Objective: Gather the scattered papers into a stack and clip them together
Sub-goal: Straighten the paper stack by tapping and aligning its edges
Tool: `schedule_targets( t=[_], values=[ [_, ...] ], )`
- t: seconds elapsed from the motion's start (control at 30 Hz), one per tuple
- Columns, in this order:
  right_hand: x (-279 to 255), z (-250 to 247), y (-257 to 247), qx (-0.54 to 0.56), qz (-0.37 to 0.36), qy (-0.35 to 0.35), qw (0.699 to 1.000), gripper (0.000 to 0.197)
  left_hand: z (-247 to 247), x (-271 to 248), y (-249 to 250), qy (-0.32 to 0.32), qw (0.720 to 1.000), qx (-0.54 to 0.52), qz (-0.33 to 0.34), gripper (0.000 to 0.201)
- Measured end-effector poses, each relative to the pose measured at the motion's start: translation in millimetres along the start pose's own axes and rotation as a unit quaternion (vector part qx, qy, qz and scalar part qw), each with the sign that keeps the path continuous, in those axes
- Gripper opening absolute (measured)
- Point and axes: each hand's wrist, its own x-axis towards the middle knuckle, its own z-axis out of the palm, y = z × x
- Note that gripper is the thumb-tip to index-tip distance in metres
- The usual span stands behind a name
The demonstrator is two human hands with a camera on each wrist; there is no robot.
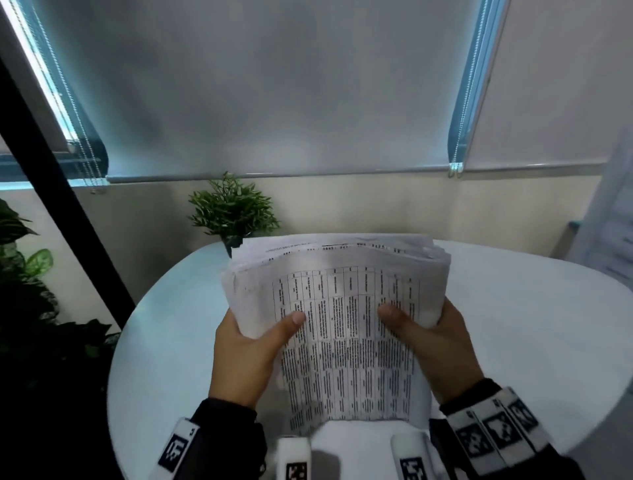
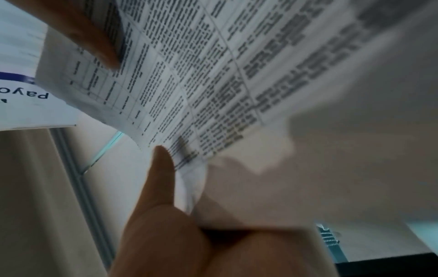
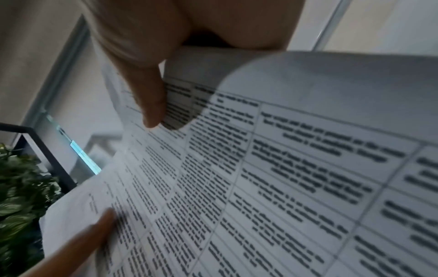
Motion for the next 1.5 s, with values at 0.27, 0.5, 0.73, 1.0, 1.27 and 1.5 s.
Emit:
schedule_targets(
  t=[0.27,0.5,0.73,1.0,1.27,1.5],
  values=[
    [5,-22,5,0.041,0.046,-0.08,0.995,0.083,-19,5,6,-0.058,0.998,-0.033,0.005,0.092],
    [2,-15,2,0.03,-0.002,-0.039,0.999,0.074,-2,-2,9,-0.01,0.999,-0.019,0.027,0.06],
    [-17,-20,24,-0.02,0.082,-0.076,0.994,0.07,-6,-4,-3,-0.05,0.999,0.009,-0.013,0.06],
    [-13,-30,-4,0.008,0.065,-0.072,0.995,0.062,2,6,23,0.056,0.978,-0.2,0.007,0.049],
    [-28,5,9,0.36,0.076,-0.023,0.929,0.06,29,-11,4,0.039,0.947,-0.317,-0.044,0.106],
    [-9,-50,-23,0.122,-0.013,0.049,0.991,0.062,-26,7,21,-0.077,0.992,-0.1,0.02,0.04]
  ],
)
